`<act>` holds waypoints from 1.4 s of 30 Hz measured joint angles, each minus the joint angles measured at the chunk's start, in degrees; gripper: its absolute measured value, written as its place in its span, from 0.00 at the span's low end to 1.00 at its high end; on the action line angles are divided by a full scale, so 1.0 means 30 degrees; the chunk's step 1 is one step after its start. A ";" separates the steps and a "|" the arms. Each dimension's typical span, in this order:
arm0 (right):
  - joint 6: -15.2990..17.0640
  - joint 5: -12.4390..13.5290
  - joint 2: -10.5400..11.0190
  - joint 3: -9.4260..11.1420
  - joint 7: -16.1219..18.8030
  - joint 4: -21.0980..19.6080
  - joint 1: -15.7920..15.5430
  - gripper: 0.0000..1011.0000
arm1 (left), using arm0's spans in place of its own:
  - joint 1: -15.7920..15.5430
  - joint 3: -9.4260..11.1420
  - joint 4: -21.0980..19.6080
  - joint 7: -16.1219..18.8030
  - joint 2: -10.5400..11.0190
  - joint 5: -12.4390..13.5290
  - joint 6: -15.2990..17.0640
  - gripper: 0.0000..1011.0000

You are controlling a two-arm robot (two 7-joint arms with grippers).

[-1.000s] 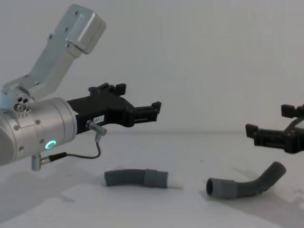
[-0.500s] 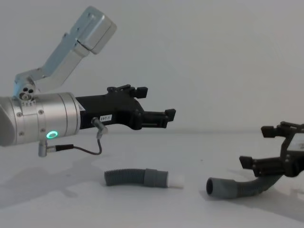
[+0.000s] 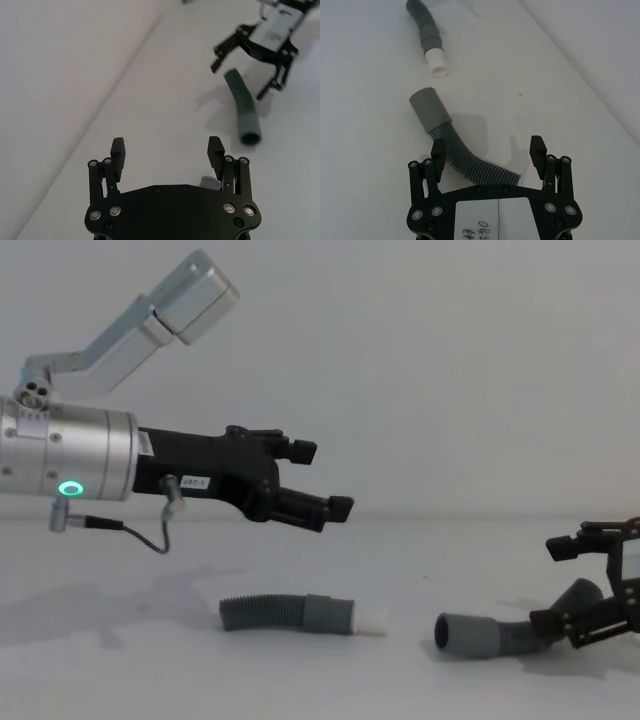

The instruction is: Use both hands to pick up one end of the pipe from the table, align the ends, and insert them.

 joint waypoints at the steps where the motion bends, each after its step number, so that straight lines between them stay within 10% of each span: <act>1: -0.0059 -0.0002 0.0013 -0.0127 0.0319 0.0261 0.0302 0.99 | -0.0128 0.0080 0.0075 -0.0214 0.0055 0.0022 0.0042 0.99; 14: -0.0414 0.0716 -0.0244 -0.0572 0.2345 0.1955 0.1846 0.99 | -0.1702 0.0954 0.0959 -0.2910 0.0818 0.0168 0.0350 0.99; 42: -0.2024 0.1199 -0.0955 -0.1754 0.5210 0.4987 0.3812 0.99 | -0.2395 0.1326 0.1361 -0.4153 0.1174 0.0152 0.0445 0.99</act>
